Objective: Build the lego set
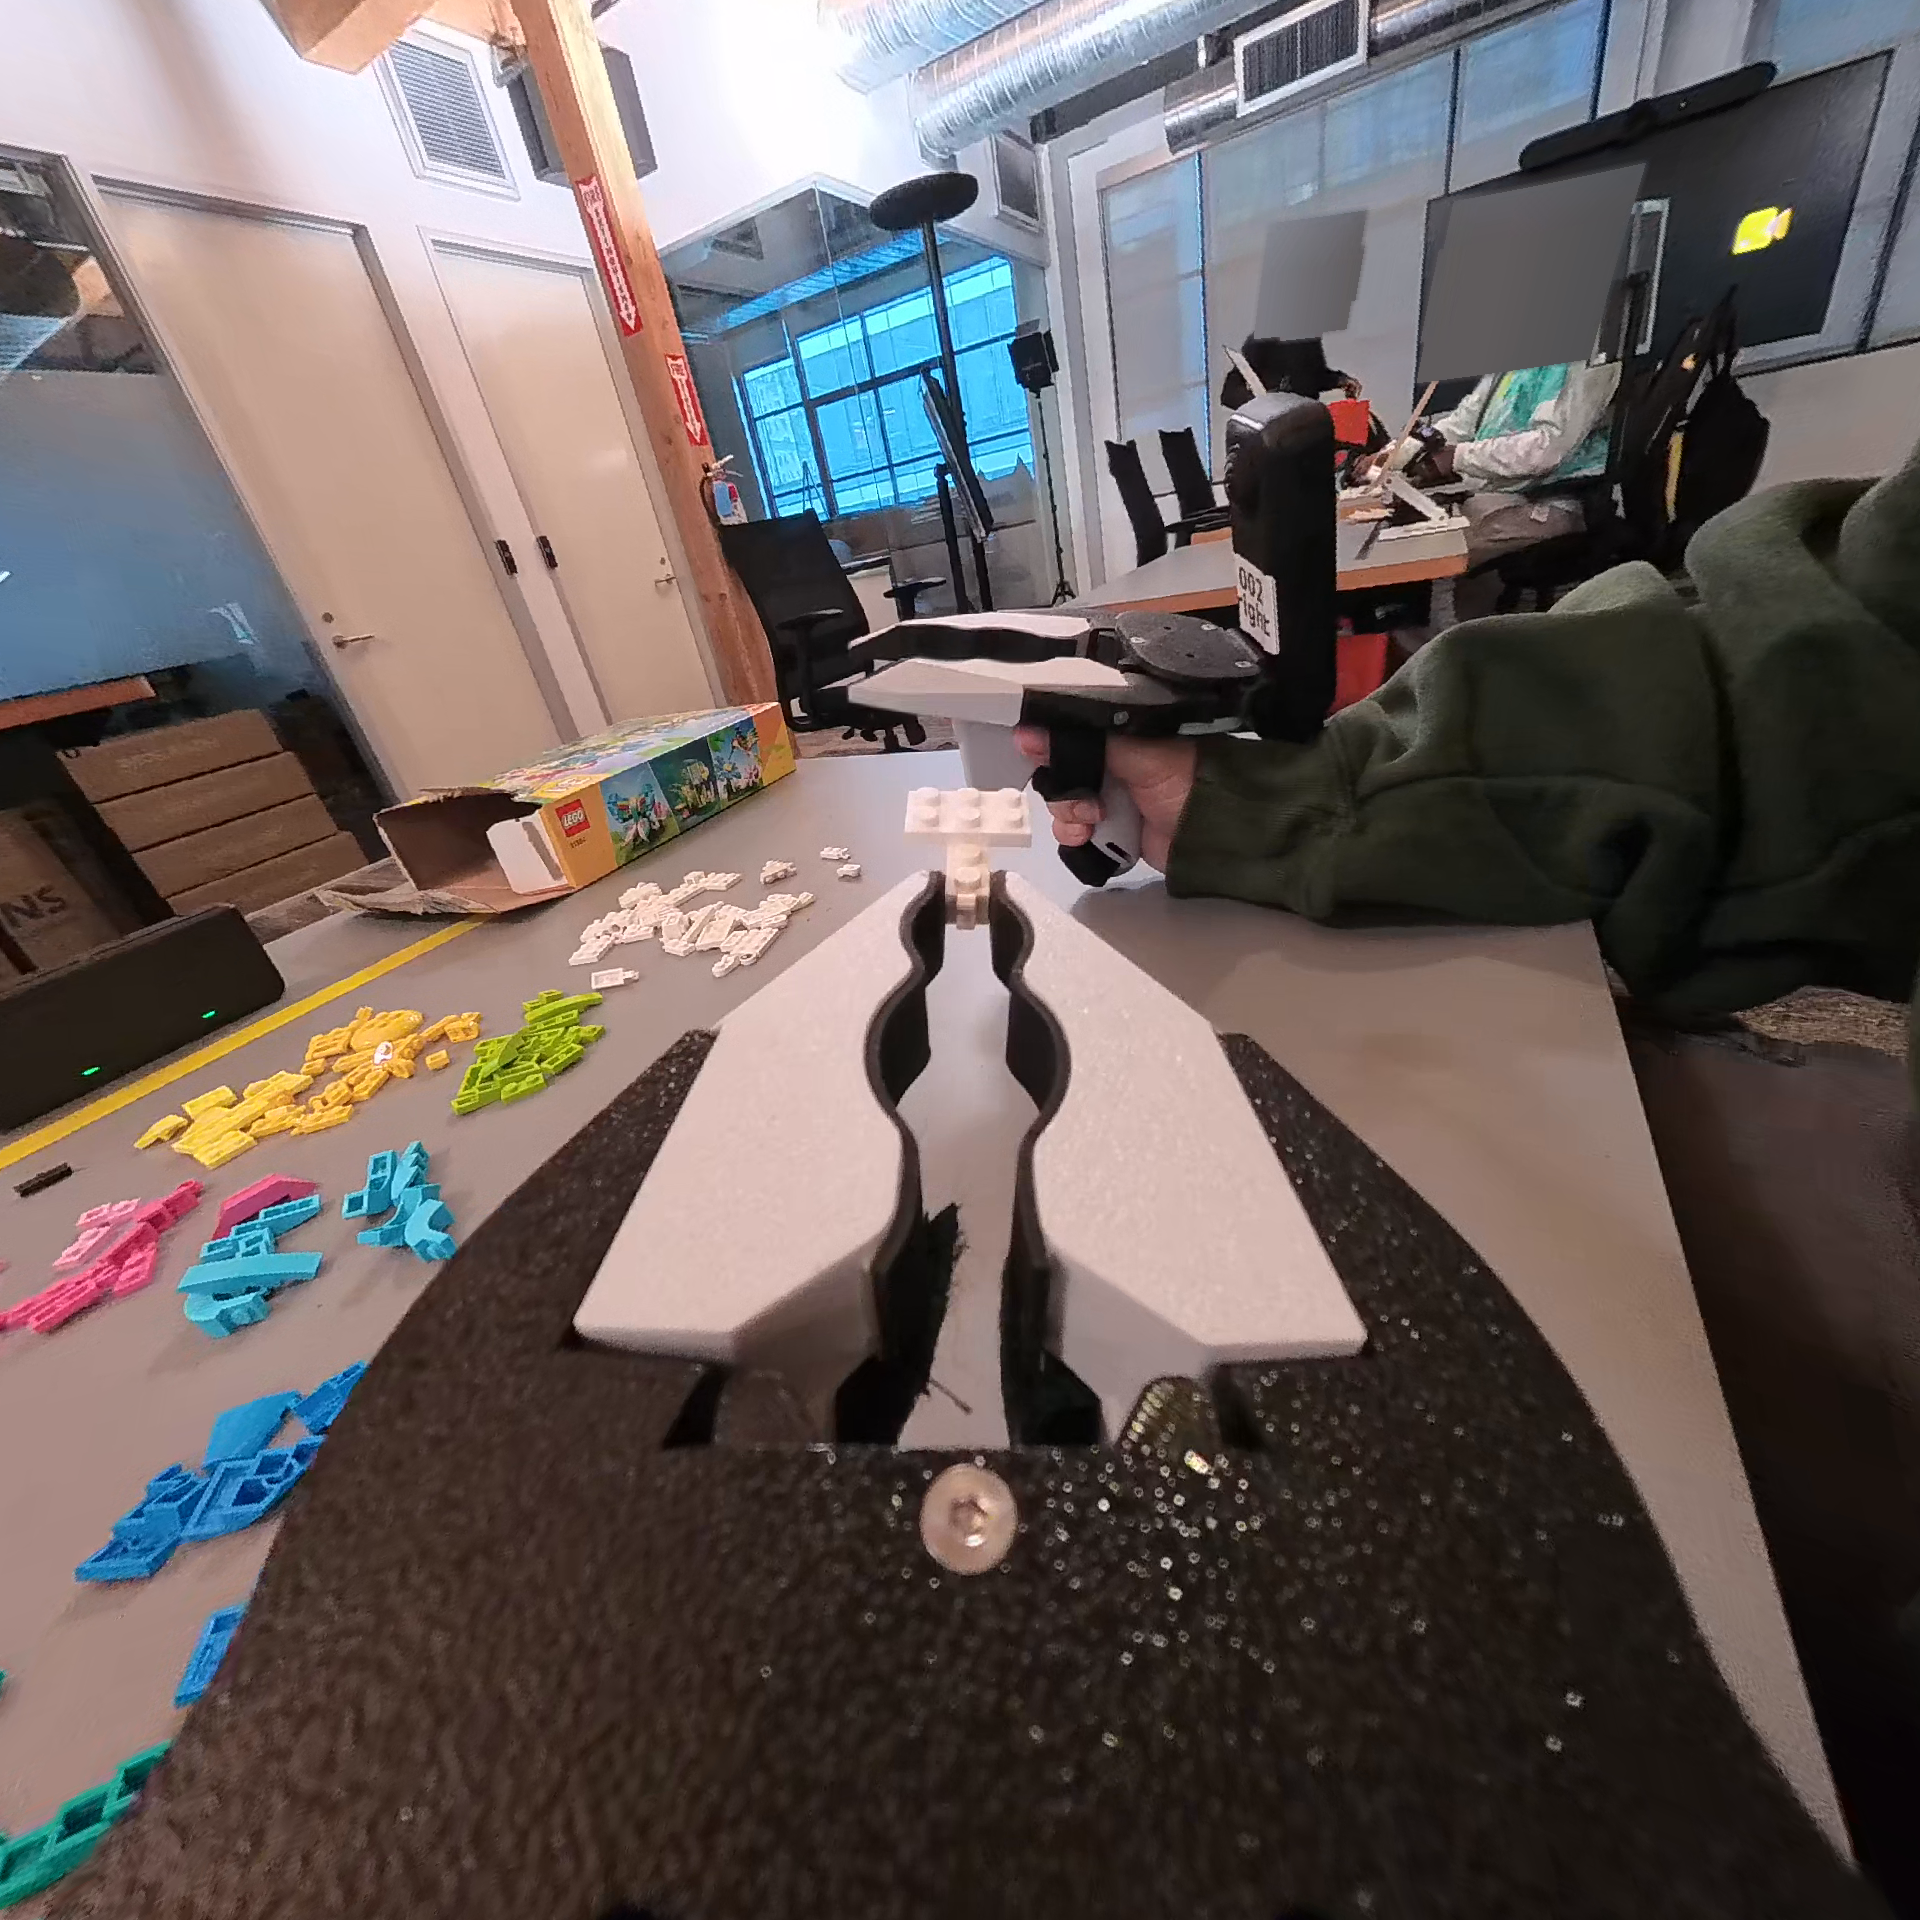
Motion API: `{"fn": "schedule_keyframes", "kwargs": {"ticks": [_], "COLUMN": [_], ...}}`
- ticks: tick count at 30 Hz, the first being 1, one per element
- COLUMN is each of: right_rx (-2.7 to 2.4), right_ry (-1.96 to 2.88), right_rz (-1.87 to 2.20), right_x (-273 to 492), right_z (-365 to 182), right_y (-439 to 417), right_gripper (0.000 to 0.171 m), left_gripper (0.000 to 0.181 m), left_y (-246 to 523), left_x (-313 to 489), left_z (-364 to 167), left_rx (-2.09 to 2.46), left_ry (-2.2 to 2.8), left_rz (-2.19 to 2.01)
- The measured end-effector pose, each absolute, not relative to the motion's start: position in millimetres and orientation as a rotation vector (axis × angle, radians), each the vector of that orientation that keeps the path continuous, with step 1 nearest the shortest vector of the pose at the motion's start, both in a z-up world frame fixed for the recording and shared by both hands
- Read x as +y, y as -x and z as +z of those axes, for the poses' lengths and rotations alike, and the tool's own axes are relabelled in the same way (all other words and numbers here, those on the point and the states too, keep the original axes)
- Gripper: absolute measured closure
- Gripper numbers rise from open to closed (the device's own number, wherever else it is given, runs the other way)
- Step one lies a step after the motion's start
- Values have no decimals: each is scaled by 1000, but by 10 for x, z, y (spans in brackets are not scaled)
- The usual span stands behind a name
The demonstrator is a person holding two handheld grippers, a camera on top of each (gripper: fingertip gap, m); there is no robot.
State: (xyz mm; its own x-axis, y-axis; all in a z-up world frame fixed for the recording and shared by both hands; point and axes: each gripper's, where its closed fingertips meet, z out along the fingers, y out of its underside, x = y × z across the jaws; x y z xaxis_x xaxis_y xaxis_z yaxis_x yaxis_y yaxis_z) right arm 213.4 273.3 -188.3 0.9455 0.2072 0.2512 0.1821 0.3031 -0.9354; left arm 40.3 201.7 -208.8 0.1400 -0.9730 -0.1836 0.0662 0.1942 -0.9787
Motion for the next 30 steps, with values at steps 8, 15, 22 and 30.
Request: {"fn": "schedule_keyframes", "kwargs": {"ticks": [8,15,22,30], "right_rx": [-454,-571,-565,-527], "right_ry": [1277,1289,1297,1302], "right_rz": [6,-56,-72,-50], "right_x": [2761,2787,2786,2742], "right_z": [-1931,-2015,-2023,-2004], "right_y": [-1939,-1759,-1776,-1818], "right_gripper": [134,135,136,138], "left_gripper": [176,176,176,176], "left_y": [-332,-339,-340,-394], "left_x": [1997,1946,1921,1885], "left_z": [-2082,-2090,-2100,-2138], "left_rx": [1131,1157,1171,1216], "left_ry": [1060,1036,1024,1004], "left_rz": [-974,-967,-953,-926]}}
